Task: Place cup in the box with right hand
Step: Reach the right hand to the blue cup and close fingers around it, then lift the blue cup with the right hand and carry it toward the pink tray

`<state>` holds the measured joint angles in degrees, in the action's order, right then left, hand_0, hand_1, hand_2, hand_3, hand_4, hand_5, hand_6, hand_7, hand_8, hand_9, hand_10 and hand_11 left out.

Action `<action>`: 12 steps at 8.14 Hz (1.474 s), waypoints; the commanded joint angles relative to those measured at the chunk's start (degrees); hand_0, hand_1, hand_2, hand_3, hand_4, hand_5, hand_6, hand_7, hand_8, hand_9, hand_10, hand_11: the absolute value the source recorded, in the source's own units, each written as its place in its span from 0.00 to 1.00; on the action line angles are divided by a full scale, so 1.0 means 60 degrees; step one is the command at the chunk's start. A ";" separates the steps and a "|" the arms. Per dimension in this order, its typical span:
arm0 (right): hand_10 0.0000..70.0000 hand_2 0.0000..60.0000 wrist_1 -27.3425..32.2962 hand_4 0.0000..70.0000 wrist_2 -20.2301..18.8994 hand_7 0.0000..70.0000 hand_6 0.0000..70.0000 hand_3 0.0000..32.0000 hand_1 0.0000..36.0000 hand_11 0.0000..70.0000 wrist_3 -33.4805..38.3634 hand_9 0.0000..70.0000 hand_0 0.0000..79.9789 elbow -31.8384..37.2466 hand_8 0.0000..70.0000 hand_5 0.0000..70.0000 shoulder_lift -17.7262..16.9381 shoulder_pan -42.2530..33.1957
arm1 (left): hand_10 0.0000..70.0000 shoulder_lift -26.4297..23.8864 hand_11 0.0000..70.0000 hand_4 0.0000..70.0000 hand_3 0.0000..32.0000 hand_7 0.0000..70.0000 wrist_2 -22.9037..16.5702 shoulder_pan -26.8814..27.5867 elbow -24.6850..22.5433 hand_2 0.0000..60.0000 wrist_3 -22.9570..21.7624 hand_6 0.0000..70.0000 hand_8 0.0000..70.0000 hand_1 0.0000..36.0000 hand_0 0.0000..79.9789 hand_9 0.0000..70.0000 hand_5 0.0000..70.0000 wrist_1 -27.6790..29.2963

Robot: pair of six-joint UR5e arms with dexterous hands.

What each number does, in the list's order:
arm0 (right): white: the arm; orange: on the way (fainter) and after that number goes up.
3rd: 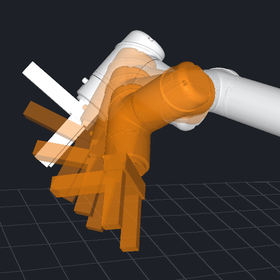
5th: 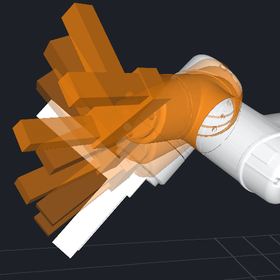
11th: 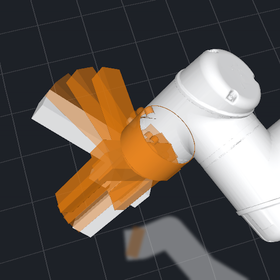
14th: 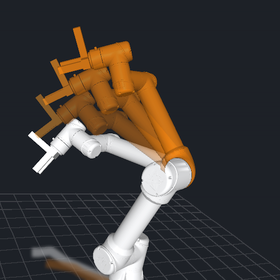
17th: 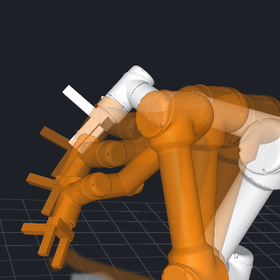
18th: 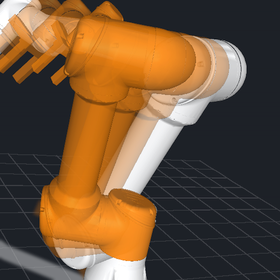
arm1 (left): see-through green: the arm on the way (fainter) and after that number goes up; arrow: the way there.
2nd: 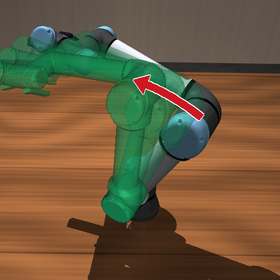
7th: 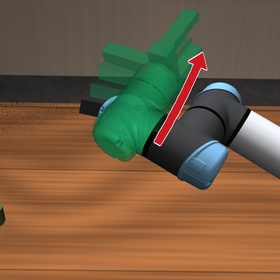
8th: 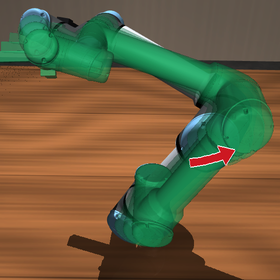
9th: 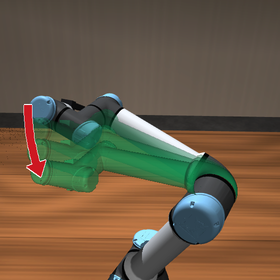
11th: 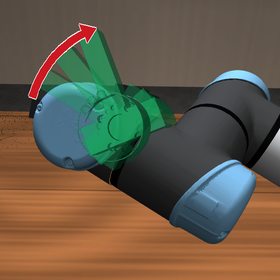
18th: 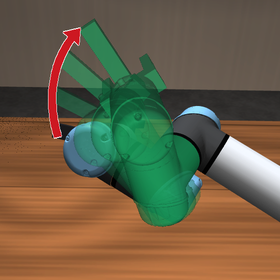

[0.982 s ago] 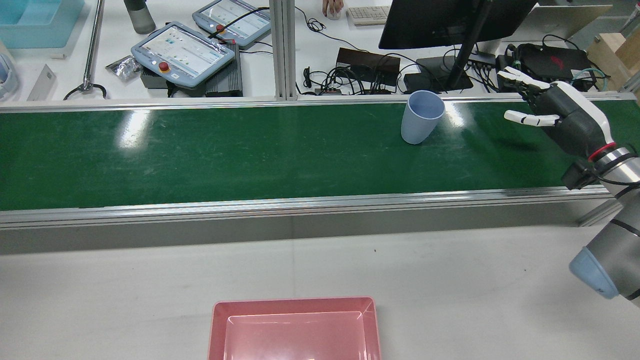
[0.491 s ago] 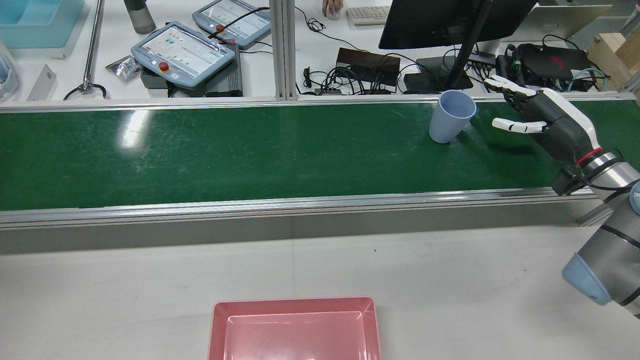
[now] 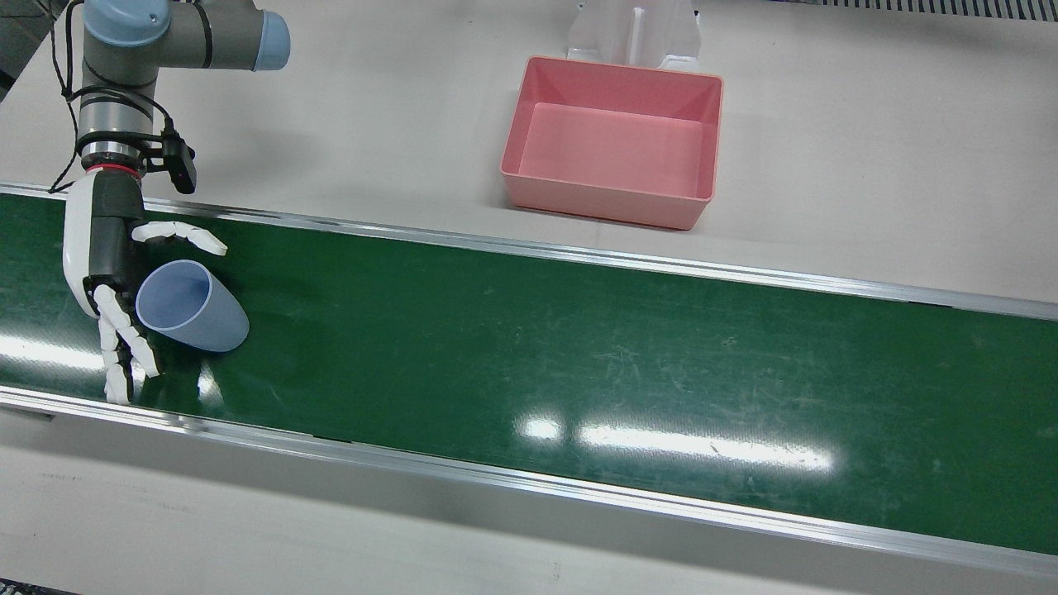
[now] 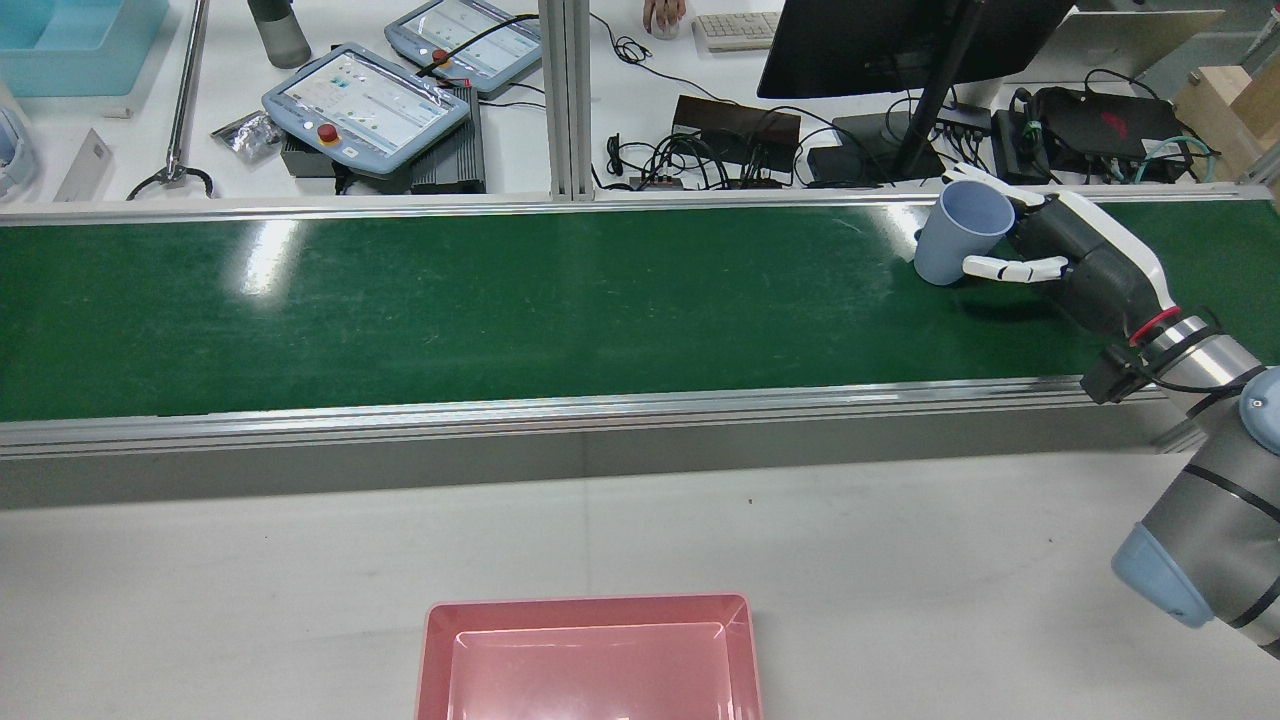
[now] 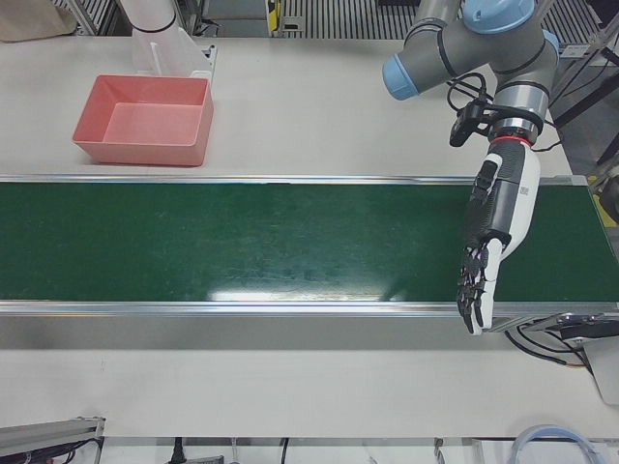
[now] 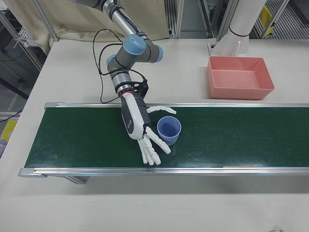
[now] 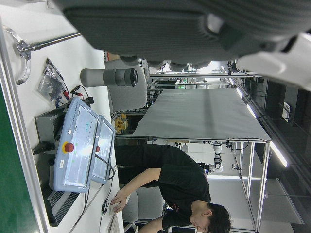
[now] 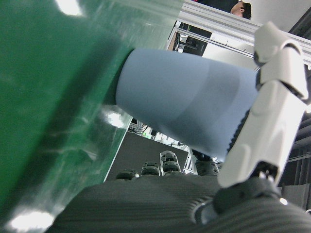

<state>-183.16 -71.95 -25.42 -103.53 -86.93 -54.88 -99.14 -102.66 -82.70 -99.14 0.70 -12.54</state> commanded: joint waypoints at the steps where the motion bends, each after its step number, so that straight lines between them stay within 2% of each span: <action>1: 0.00 0.41 -0.0087 0.00 0.0520 0.16 0.06 0.00 0.47 0.01 0.0003 0.08 0.57 -0.0132 0.03 0.06 0.0000 0.0050 | 0.00 0.0000 0.00 0.00 0.00 0.00 0.0000 -0.0001 0.0000 0.00 0.0000 0.00 0.00 0.00 0.00 0.00 0.00 -0.0005; 2: 0.00 0.47 -0.0117 0.00 0.0551 0.16 0.06 0.00 0.51 0.01 -0.0041 0.07 0.57 -0.0118 0.02 0.06 0.0000 0.0094 | 0.00 0.0000 0.00 0.00 0.00 0.00 0.0000 -0.0001 0.0000 0.00 0.0000 0.00 0.00 0.00 0.00 0.00 0.00 -0.0005; 3: 0.01 0.61 -0.0132 0.02 0.0653 0.46 0.12 0.00 0.65 0.05 -0.0070 0.19 0.60 -0.0118 0.07 0.08 0.0000 0.0094 | 0.00 0.0000 0.00 0.00 0.00 0.00 0.0000 0.0013 0.0000 0.00 0.0000 0.00 0.00 0.00 0.00 0.00 0.00 -0.0005; 4: 0.14 0.65 -0.0436 0.04 0.0654 1.00 0.30 0.00 0.71 0.23 -0.0056 0.67 0.63 -0.0103 0.35 0.13 0.0015 0.0123 | 0.00 0.0000 0.00 0.00 0.00 0.00 0.0000 0.0014 0.0000 0.00 0.0000 0.00 0.00 0.00 0.00 0.00 0.00 -0.0005; 5: 0.25 0.75 -0.0555 0.08 0.0640 1.00 0.41 0.00 0.78 0.40 -0.0027 0.93 0.65 -0.0059 0.56 0.17 0.0160 0.0124 | 0.00 0.0000 0.00 0.00 0.00 0.00 0.0000 -0.0001 0.0000 0.00 0.0000 0.00 0.00 0.00 0.00 0.00 0.00 0.0009; 6: 0.59 1.00 -0.0557 0.17 0.0640 1.00 0.61 0.00 1.00 0.87 0.0017 1.00 0.73 -0.0117 0.91 0.29 0.0190 0.0109 | 0.00 0.0000 0.00 0.00 0.00 0.00 0.0000 -0.0001 0.0000 0.00 0.0000 0.00 0.00 0.00 0.00 0.00 0.00 -0.0005; 7: 0.65 1.00 -0.0557 0.18 0.0640 1.00 0.63 0.00 1.00 0.95 0.0075 1.00 0.78 -0.0509 0.96 0.31 0.0191 0.0051 | 0.00 0.0000 0.00 0.00 0.00 0.00 0.0000 -0.0001 0.0000 0.00 0.0000 0.00 0.00 0.00 0.00 0.00 0.00 -0.0005; 8: 0.77 1.00 -0.0557 0.21 0.0654 1.00 0.69 0.00 1.00 1.00 0.0047 1.00 0.98 -0.1122 1.00 0.40 0.0191 -0.0022 | 0.00 0.0000 0.00 0.00 0.00 0.00 0.0000 0.0013 0.0000 0.00 0.0000 0.00 0.00 0.00 0.00 0.00 0.00 -0.0005; 9: 0.81 1.00 -0.0600 0.23 0.0669 1.00 0.70 0.00 1.00 1.00 0.0032 1.00 0.86 -0.1679 1.00 0.41 0.0321 -0.0023 | 0.00 0.0000 0.00 0.00 0.00 0.00 0.0000 0.0014 0.0000 0.00 0.0000 0.00 0.00 0.00 0.00 0.00 0.00 -0.0005; 10: 0.83 1.00 -0.1094 0.22 0.0669 1.00 0.71 0.00 1.00 1.00 0.0017 1.00 0.82 -0.2265 1.00 0.41 0.0729 0.0035 | 0.00 0.0000 0.00 0.00 0.00 0.00 0.0000 0.0014 0.0000 0.00 0.0000 0.00 0.00 0.00 0.00 0.00 0.00 0.0009; 11: 0.83 1.00 -0.1896 0.18 0.0683 1.00 0.71 0.00 1.00 1.00 -0.0157 1.00 0.82 -0.2952 1.00 0.41 0.1284 0.0413 | 0.00 0.0000 0.00 0.00 0.00 0.00 0.0000 -0.0001 0.0000 0.00 0.0000 0.00 0.00 0.00 0.00 0.00 0.00 -0.0005; 12: 0.81 1.00 -0.2441 0.16 0.0828 1.00 0.70 0.00 1.00 1.00 -0.0623 1.00 0.84 -0.3742 1.00 0.41 0.1608 0.1403 | 0.00 0.0000 0.00 0.00 0.00 0.00 0.0000 -0.0001 -0.0014 0.00 0.0000 0.00 0.00 0.00 0.00 0.00 0.00 -0.0005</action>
<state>-190.70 -67.92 -25.68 -117.12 -82.06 -53.88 -99.14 -102.66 -82.65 -99.14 0.70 -12.54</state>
